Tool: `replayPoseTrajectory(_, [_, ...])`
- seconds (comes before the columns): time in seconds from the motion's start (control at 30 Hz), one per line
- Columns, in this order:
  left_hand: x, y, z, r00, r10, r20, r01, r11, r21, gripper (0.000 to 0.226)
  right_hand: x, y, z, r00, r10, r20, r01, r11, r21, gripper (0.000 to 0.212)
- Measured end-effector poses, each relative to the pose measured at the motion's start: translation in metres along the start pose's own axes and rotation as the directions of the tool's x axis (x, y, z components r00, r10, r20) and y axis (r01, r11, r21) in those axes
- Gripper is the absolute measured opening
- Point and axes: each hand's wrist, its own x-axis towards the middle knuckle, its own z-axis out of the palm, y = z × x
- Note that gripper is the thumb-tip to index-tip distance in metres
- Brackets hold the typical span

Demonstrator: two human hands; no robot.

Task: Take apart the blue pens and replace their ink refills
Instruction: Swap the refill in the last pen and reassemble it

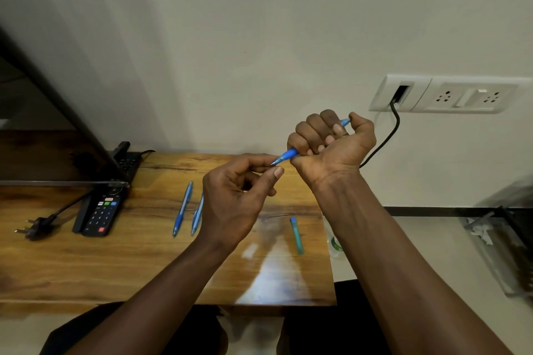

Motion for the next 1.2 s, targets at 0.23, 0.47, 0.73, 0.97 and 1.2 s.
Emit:
replayPoseTrajectory(0.23, [0.0006, -0.0018, 0.0004, 1.000, -0.003, -0.004, 0.003, 1.000, -0.002, 0.017, 0.0001, 0.0000, 0.0005, 1.000, 0.024, -0.019, -0.025, 0.999, -0.023, 0.044])
replayPoseTrajectory(0.47, [0.0008, -0.0013, -0.0001, 1.000, 0.020, 0.008, -0.020, 1.000, 0.012, 0.019, 0.0006, 0.0007, -0.0008, 0.999, 0.034, -0.042, -0.032, 0.999, 0.041, 0.045])
replayPoseTrajectory(0.73, [0.0005, -0.0023, -0.0006, 1.000, 0.014, 0.004, -0.014, 1.000, -0.007, 0.018, 0.0004, 0.0018, 0.0014, 0.998, 0.005, -0.057, -0.004, 1.000, 0.014, 0.044])
replayPoseTrajectory(0.97, [0.0009, -0.0023, -0.0014, 1.000, 0.025, -0.003, -0.025, 1.000, 0.000, 0.016, 0.0010, 0.0017, 0.0011, 1.000, 0.012, -0.027, -0.012, 1.000, 0.002, 0.041])
replayPoseTrajectory(1.2, [0.0003, -0.0029, -0.0013, 1.000, 0.023, 0.010, -0.023, 1.000, -0.003, 0.016, -0.0003, 0.0028, 0.0002, 0.999, 0.013, -0.032, -0.013, 1.000, 0.004, 0.041])
